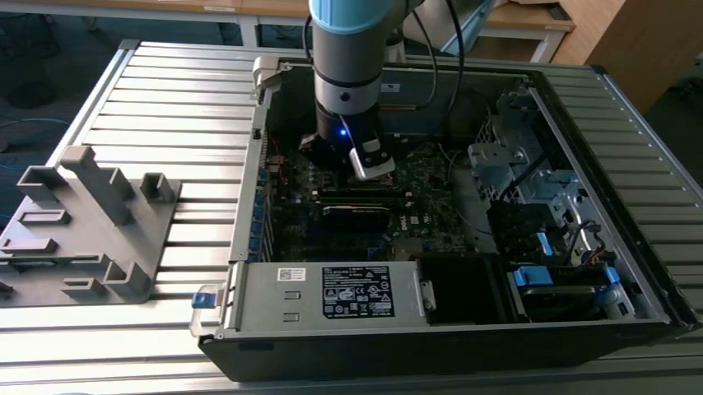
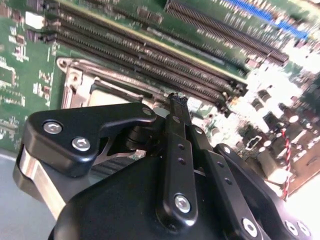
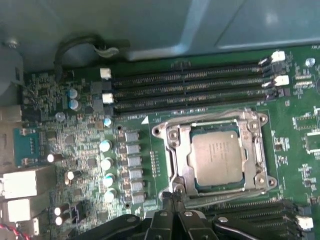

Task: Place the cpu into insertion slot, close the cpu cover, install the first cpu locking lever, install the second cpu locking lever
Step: 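Install the second cpu locking lever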

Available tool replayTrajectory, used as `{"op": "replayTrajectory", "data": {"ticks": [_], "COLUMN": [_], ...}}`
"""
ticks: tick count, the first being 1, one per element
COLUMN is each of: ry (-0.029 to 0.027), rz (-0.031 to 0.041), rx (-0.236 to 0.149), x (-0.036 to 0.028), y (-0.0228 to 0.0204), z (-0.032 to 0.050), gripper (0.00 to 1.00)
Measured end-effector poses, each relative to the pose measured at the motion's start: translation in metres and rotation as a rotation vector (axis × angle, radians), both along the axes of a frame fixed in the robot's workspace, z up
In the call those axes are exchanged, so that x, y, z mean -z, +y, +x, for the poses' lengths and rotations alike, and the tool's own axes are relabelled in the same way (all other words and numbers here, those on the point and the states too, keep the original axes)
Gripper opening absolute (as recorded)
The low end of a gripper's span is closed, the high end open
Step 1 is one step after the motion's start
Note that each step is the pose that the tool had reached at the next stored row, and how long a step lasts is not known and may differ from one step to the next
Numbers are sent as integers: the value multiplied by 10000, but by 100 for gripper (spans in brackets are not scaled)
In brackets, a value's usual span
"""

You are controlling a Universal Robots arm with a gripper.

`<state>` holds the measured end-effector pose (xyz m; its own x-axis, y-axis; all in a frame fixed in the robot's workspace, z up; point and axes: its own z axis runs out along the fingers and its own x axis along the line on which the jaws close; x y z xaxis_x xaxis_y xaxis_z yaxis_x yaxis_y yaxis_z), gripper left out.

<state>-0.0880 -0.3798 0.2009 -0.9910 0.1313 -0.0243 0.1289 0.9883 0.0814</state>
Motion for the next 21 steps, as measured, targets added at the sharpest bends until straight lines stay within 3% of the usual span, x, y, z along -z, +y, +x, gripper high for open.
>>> {"op": "replayTrajectory", "data": {"ticks": [2,5,21], "ry": [0,0,-2], "rz": [103,139,164], "rx": [0,0,-1], "x": [5,17,52], "y": [0,0,-5], "z": [-1,-2,-70], "gripper": [11,11,11]}}
